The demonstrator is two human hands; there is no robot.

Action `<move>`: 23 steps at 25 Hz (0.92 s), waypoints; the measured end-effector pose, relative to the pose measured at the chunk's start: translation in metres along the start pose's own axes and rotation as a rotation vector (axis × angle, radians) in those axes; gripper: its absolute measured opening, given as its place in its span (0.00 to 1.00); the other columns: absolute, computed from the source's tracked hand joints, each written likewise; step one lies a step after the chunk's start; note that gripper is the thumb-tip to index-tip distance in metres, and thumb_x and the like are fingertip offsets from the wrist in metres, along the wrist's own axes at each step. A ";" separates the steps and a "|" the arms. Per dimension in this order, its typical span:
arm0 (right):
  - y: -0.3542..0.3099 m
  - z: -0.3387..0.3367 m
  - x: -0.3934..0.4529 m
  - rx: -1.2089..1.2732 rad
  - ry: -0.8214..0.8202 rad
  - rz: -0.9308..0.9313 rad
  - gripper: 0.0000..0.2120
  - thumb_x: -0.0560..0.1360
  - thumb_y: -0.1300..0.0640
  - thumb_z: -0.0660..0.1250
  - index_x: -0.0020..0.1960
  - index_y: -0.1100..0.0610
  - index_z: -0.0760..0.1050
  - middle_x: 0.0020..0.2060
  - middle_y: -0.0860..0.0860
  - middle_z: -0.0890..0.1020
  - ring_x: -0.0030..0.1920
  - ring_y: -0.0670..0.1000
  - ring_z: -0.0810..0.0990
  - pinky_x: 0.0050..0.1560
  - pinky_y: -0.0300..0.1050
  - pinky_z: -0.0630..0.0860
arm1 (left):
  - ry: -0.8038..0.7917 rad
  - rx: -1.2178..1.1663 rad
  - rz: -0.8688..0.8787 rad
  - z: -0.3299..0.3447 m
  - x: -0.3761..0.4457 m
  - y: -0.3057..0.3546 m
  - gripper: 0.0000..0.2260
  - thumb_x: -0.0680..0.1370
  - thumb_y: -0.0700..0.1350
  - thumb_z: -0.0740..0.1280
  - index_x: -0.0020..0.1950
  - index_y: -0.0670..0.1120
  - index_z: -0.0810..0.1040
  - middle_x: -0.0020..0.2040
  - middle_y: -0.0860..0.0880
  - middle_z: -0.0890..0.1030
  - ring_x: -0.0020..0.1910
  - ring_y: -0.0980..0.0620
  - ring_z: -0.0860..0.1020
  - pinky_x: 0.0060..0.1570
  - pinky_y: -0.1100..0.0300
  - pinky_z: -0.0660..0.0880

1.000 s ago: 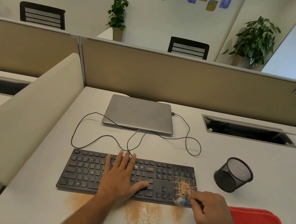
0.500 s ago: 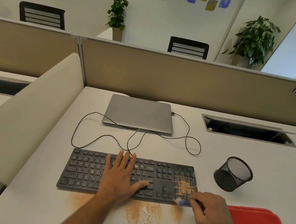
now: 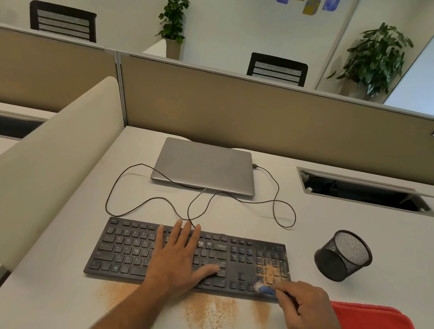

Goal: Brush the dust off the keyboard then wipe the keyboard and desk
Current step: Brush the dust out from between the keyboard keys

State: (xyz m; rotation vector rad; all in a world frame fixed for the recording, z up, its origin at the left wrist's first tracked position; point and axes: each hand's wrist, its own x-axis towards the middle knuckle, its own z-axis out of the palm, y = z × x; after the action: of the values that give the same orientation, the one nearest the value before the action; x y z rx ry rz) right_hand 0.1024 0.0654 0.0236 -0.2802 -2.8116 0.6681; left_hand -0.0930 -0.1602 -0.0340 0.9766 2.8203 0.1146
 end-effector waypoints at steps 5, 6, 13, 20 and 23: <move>0.001 0.000 0.000 -0.023 -0.010 0.011 0.06 0.70 0.56 0.66 0.39 0.47 0.80 0.30 0.36 0.78 0.33 0.41 0.77 0.30 0.30 0.68 | -0.005 0.012 0.001 -0.001 -0.001 0.001 0.49 0.68 0.81 0.32 0.81 0.52 0.34 0.82 0.48 0.40 0.79 0.47 0.32 0.75 0.37 0.34; -0.001 0.000 0.000 -0.009 -0.001 0.006 0.06 0.70 0.56 0.67 0.41 0.47 0.81 0.31 0.36 0.79 0.34 0.40 0.77 0.31 0.29 0.70 | -0.006 0.010 0.000 -0.001 -0.001 0.001 0.49 0.68 0.81 0.32 0.81 0.52 0.34 0.82 0.48 0.40 0.79 0.47 0.33 0.75 0.37 0.34; 0.003 0.004 -0.008 -0.089 0.012 0.013 0.07 0.69 0.56 0.69 0.45 0.47 0.82 0.33 0.38 0.81 0.31 0.39 0.76 0.32 0.28 0.71 | -0.013 0.016 -0.004 -0.001 0.000 0.001 0.49 0.68 0.81 0.32 0.81 0.52 0.35 0.82 0.48 0.40 0.79 0.47 0.33 0.75 0.37 0.34; 0.028 -0.021 -0.018 -0.261 0.043 0.161 0.13 0.62 0.65 0.76 0.35 0.48 0.79 0.24 0.42 0.76 0.22 0.42 0.66 0.25 0.29 0.59 | -0.013 0.020 -0.002 -0.003 -0.001 0.001 0.49 0.67 0.81 0.31 0.80 0.51 0.34 0.82 0.48 0.39 0.79 0.47 0.33 0.75 0.37 0.34; 0.029 -0.023 -0.014 -0.153 0.110 0.185 0.11 0.64 0.67 0.75 0.38 0.52 0.82 0.26 0.40 0.77 0.25 0.40 0.72 0.25 0.35 0.71 | -0.011 0.020 0.002 -0.003 -0.001 0.001 0.49 0.67 0.81 0.31 0.81 0.51 0.34 0.82 0.48 0.39 0.79 0.47 0.33 0.75 0.37 0.33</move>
State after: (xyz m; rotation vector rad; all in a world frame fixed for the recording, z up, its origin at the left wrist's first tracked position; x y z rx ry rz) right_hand 0.1259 0.0971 0.0271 -0.5929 -2.7561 0.4584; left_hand -0.0919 -0.1597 -0.0311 0.9808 2.8158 0.0815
